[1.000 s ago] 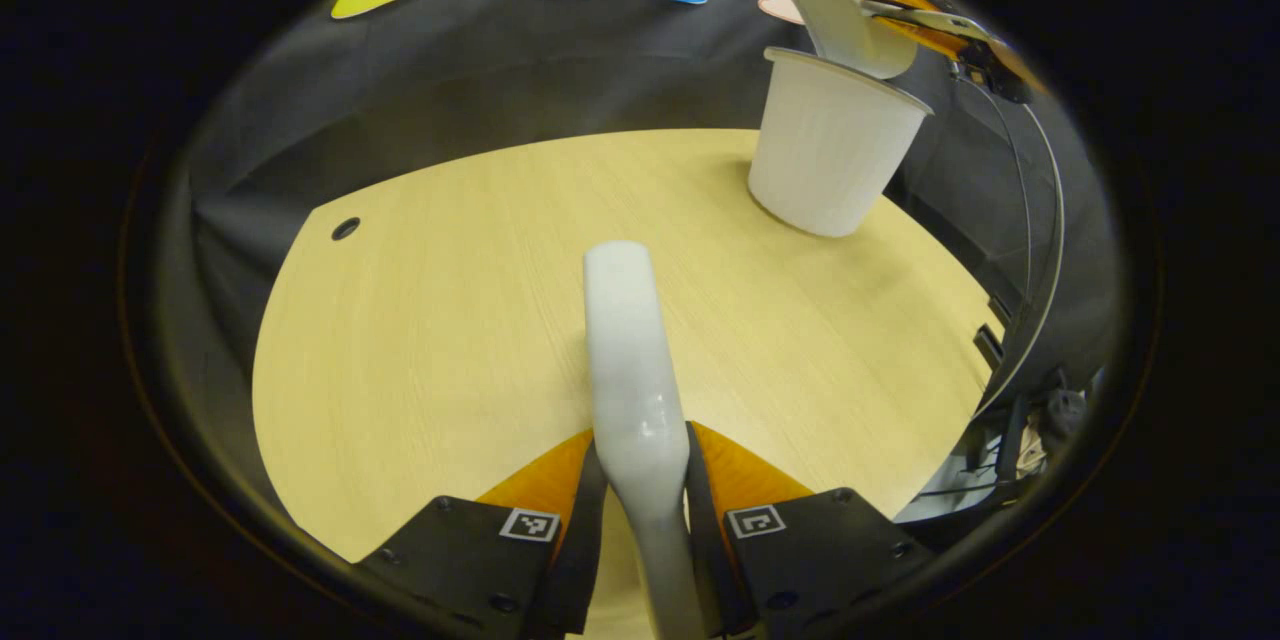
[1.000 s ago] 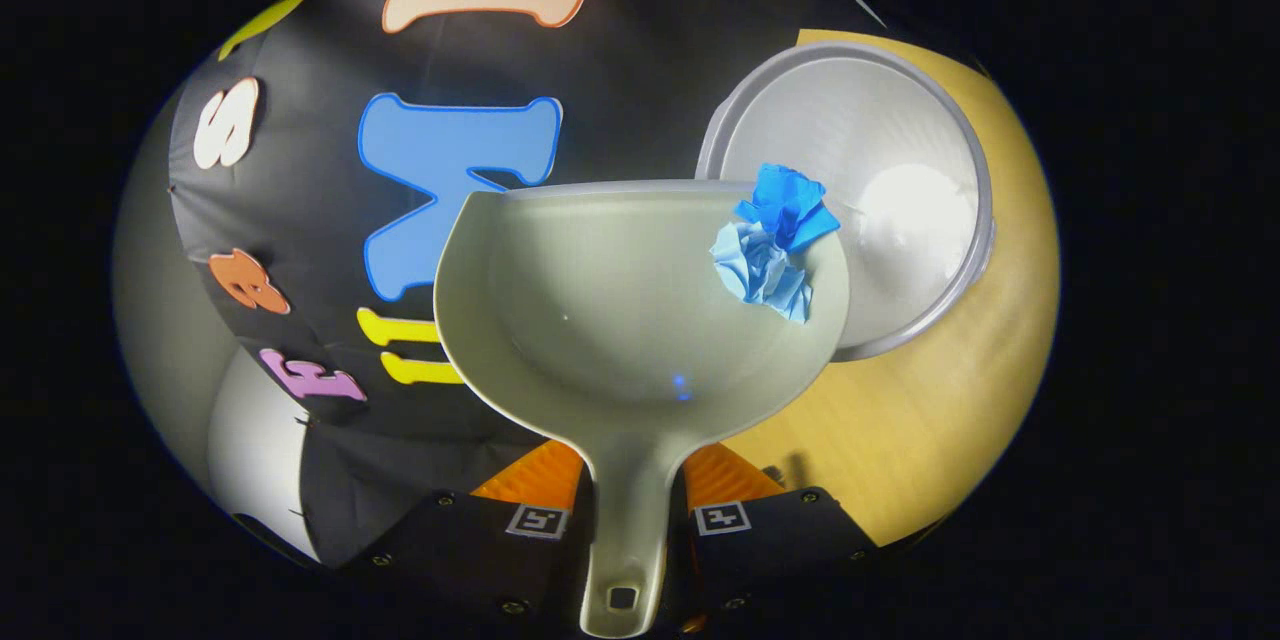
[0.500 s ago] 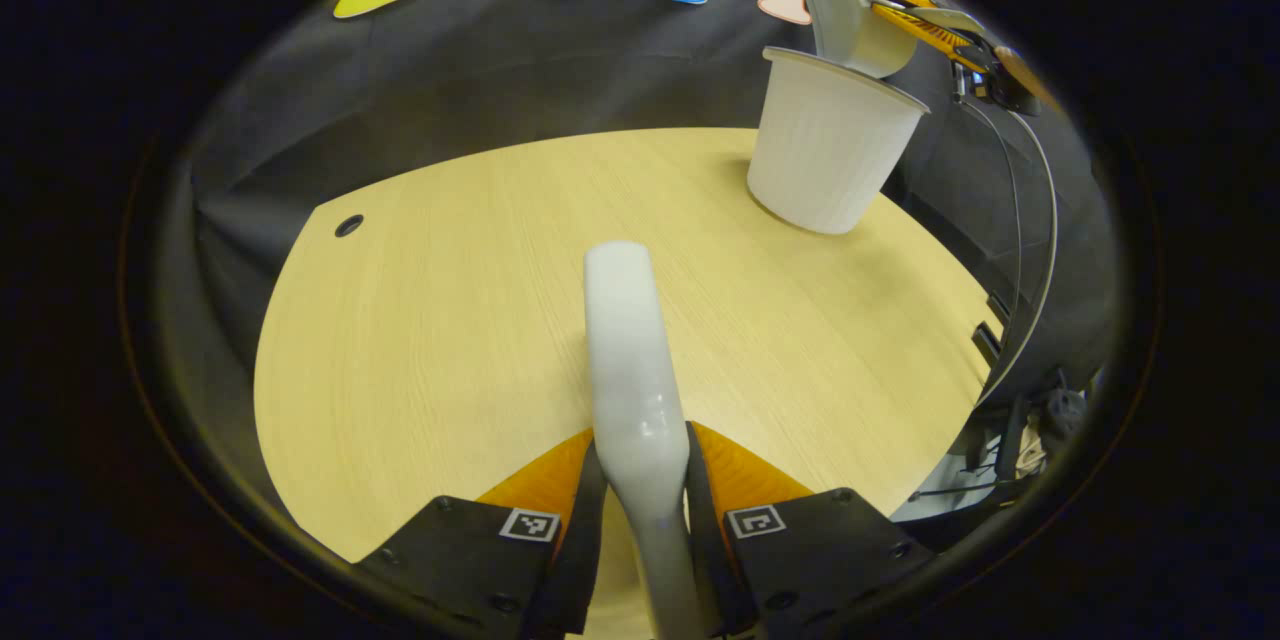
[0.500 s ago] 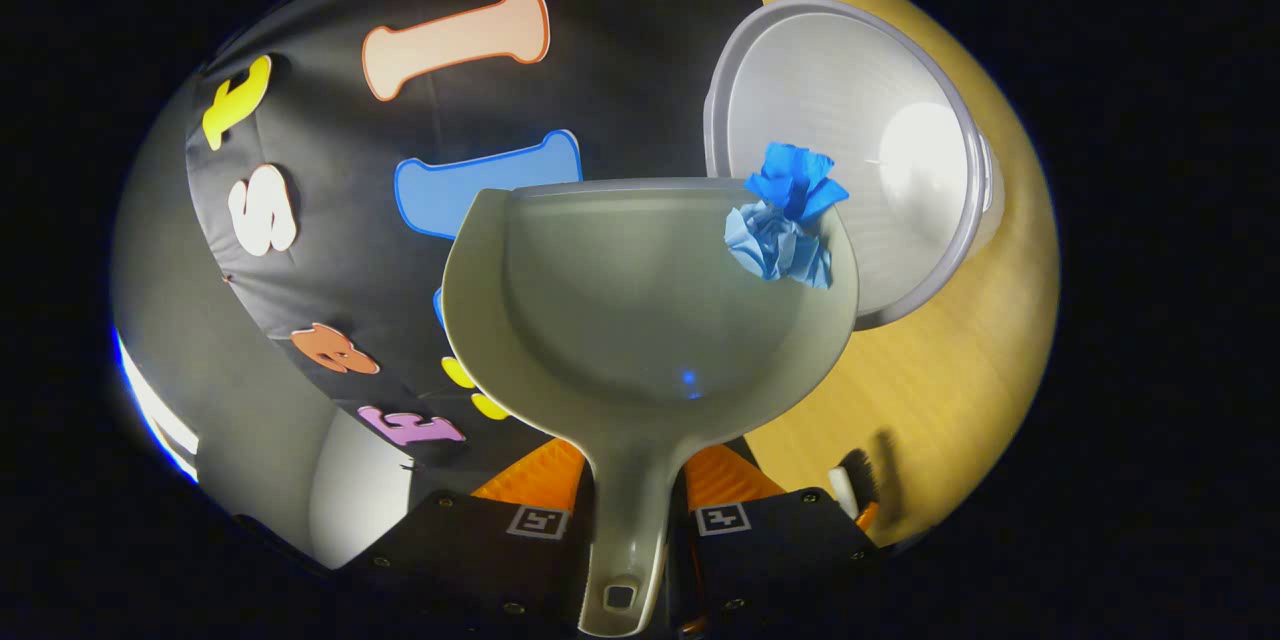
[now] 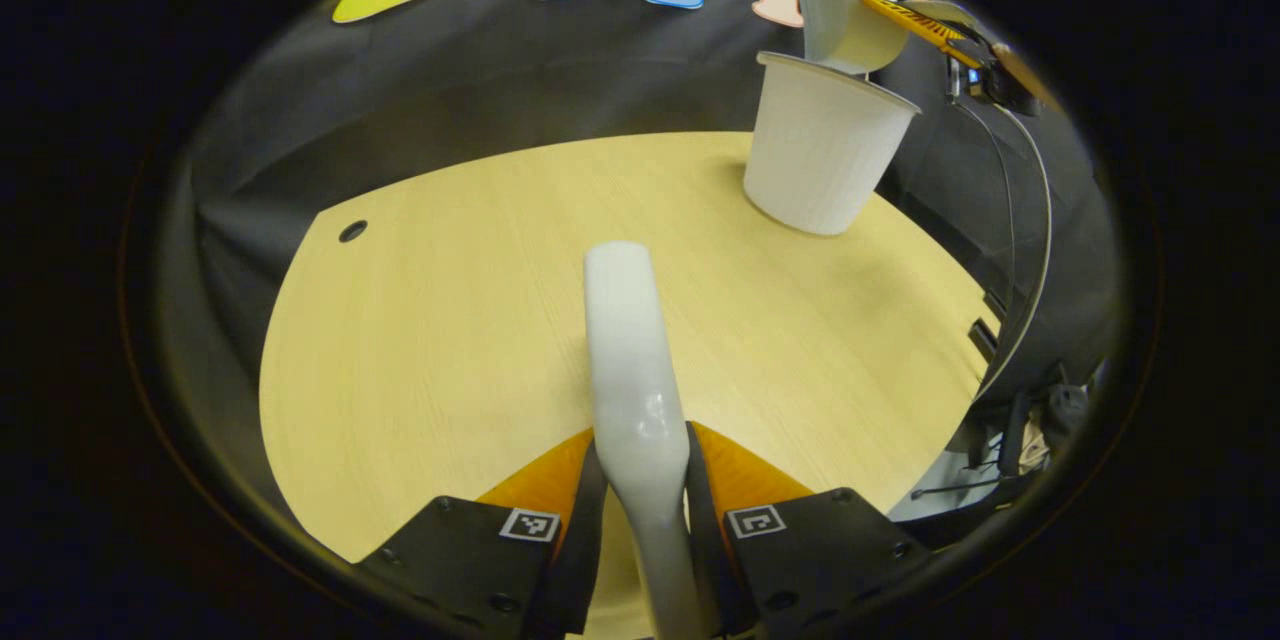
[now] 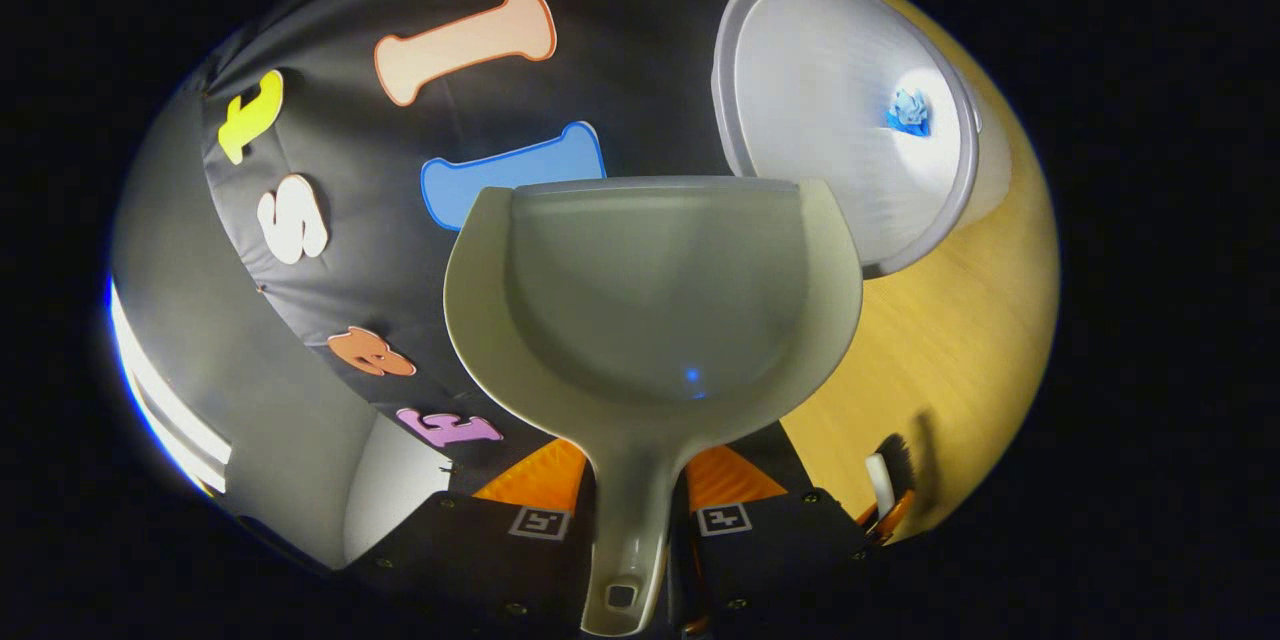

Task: Pick up the small broom and dustpan from the desktop, sweep the trash into the dustpan with the broom, and then empty the trash into the garbage bin.

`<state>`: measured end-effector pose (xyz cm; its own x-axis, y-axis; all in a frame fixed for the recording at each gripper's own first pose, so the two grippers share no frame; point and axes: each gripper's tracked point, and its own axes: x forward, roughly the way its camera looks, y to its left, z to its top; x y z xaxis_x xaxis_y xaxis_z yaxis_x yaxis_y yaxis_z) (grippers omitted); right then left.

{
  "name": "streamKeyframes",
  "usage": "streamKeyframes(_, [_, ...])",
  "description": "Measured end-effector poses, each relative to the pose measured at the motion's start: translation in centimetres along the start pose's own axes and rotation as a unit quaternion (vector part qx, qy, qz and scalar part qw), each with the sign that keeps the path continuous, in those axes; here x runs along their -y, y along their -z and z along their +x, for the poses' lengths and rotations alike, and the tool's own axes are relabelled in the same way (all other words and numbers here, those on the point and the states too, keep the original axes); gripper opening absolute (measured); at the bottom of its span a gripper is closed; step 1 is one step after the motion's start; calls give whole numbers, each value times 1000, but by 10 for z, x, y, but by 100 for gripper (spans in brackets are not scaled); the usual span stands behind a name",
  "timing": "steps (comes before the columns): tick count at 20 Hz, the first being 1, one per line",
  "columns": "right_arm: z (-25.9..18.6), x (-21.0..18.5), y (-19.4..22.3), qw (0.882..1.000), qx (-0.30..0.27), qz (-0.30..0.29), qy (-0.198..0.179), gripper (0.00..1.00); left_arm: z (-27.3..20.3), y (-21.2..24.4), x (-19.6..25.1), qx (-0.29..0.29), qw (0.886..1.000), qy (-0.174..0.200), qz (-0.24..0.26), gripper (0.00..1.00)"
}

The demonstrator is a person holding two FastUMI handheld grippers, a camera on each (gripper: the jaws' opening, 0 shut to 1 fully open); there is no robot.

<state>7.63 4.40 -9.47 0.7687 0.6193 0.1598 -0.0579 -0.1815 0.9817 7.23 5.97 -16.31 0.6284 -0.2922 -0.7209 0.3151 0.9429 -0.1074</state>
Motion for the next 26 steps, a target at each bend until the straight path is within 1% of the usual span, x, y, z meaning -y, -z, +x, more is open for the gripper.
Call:
streamKeyframes(4, [3, 9, 40, 997, -18, -66, 30, 31, -3, 8, -14, -4, 1000, -10, -17, 46])
streamKeyframes(7, [7, 25, 80, 989, -37, -129, 61, 31, -5, 11, -26, -5, 999, -22, -32, 47])
streamKeyframes(8, [7, 33, 95, 985, -44, -151, 73, 31, -6, 12, -31, -6, 999, -25, -38, 46])
streamKeyframes(9, [6, 44, 110, 980, -54, -172, 85, 31, -7, 12, -33, -5, 999, -26, -44, 49])
streamKeyframes(10, [6, 56, 124, 975, -64, -188, 100, 31, -8, 13, -37, -6, 998, -27, -48, 47])
streamKeyframes(11, [5, 68, 136, 970, -72, -203, 114, 31, -8, 13, -40, -6, 998, -29, -49, 49])
streamKeyframes(12, [4, 81, 146, 964, -79, -218, 130, 31, -9, 14, -44, -8, 998, -33, -48, 46])
streamKeyframes(15, [3, 124, 166, 943, -94, -261, 183, 31, -7, 17, -53, -14, 998, -36, -56, 47])
streamKeyframes(17, [4, 156, 171, 929, -101, -277, 223, 31, -6, 19, -57, -22, 997, -36, -66, 47])
streamKeyframes(18, [4, 171, 172, 921, -103, -287, 243, 32, -5, 20, -59, -23, 997, -38, -70, 49])
streamKeyframes(20, [-2, 203, 170, 898, -111, -313, 288, 32, -5, 17, -62, -22, 996, -43, -78, 49])
streamKeyframes(23, [-12, 253, 160, 855, -127, -359, 351, 32, -9, 17, -71, -25, 995, -58, -81, 49])
streamKeyframes(24, [-14, 269, 153, 840, -130, -375, 370, 32, -10, 17, -68, -27, 994, -60, -83, 47])
streamKeyframes(25, [-16, 280, 148, 824, -132, -392, 387, 32, -6, 17, -70, -28, 994, -62, -86, 49])
streamKeyframes(26, [-19, 292, 144, 809, -133, -406, 403, 32, -1, 14, -71, -30, 993, -63, -90, 47])
